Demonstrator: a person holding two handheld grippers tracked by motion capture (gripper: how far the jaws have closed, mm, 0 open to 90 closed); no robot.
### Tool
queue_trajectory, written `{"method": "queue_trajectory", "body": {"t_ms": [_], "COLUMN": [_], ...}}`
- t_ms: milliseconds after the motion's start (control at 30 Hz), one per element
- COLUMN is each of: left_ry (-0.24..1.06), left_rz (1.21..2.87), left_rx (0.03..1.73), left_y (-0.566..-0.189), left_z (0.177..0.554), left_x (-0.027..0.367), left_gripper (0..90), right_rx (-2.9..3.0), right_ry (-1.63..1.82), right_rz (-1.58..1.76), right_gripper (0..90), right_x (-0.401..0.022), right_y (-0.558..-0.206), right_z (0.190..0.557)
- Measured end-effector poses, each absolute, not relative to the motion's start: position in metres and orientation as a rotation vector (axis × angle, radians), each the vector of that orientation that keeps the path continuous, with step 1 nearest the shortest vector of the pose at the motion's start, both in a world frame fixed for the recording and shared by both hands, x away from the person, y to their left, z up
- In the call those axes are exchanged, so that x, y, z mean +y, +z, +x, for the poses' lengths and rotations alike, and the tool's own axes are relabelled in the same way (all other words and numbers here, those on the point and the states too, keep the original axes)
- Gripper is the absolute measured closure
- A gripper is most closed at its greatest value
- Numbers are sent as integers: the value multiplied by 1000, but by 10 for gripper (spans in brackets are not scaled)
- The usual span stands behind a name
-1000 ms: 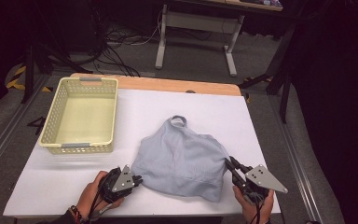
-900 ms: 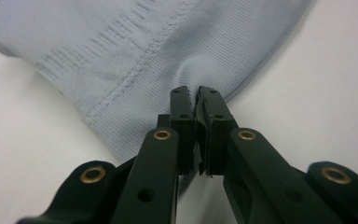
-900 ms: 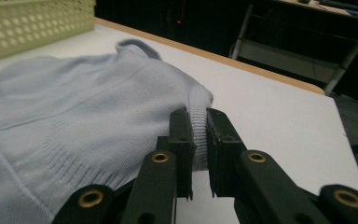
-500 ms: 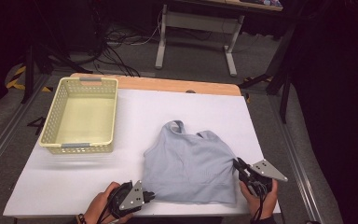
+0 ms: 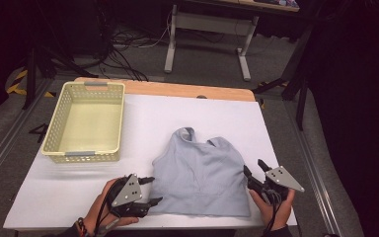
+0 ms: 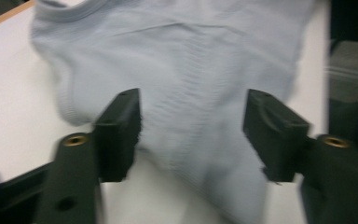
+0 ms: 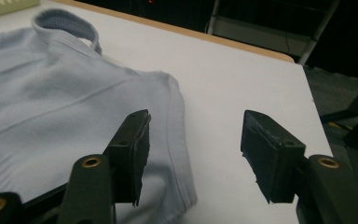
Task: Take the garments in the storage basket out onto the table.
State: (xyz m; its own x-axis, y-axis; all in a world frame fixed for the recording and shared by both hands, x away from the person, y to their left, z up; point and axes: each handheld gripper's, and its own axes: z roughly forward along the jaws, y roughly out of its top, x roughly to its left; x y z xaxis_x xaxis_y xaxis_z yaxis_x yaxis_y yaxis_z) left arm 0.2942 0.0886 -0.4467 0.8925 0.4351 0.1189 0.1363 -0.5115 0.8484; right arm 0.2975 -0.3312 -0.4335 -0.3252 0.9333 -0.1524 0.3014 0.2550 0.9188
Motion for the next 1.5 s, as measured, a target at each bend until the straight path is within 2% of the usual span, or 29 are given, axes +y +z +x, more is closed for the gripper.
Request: {"method": "queue_trajectory", "body": {"t_ms": [67,133,233,367,467,633,733,833,867,900,933,967,1067,1233,1367,1500], "left_ry": [405,405,433,494,449,319,283,216,216,222,242,264,298,356,404,395], "left_rz": [2102,2105,2122,2126,2164,2207,2223,2232,2232,2230,2234,2239,2246,2190,2144,2164], "left_rx": [432,452,486,501,542,599,585,569,569,564,558,548,535,504,484,456], "left_y": [-447,-447,-449,-455,-462,-471,-472,-471,-471,-472,-472,-471,-469,-449,-429,-424], "left_z": [304,316,334,349,361,374,375,373,373,371,369,367,363,350,339,333], "left_x": [87,83,75,66,61,60,62,62,62,61,60,59,58,69,78,81], "left_gripper": [276,266,284,375,412,412,479,659,717,717,784,784,800,805,804,802], "right_rx": [1825,1858,1898,1976,2015,2158,2203,2299,2299,2318,2319,2319,2293,2113,1964,1943], "right_ry": [1105,1106,1134,1128,1126,1011,1016,956,956,957,969,969,992,1110,1223,1214], "right_rz": [1113,1097,1089,1096,1151,1238,1261,1229,1229,1206,1188,1188,1160,1084,1084,1110], "right_gripper": [401,404,409,409,402,362,420,595,595,637,724,724,803,814,795,753], "right_x": [-327,-323,-318,-310,-302,-289,-289,-281,-281,-280,-280,-280,-280,-285,-292,-289], "right_y": [-429,-423,-412,-400,-398,-421,-429,-440,-440,-442,-443,-443,-440,-423,-411,-411], "right_z": [305,316,336,373,401,431,432,430,430,429,427,427,422,405,391,385]}}
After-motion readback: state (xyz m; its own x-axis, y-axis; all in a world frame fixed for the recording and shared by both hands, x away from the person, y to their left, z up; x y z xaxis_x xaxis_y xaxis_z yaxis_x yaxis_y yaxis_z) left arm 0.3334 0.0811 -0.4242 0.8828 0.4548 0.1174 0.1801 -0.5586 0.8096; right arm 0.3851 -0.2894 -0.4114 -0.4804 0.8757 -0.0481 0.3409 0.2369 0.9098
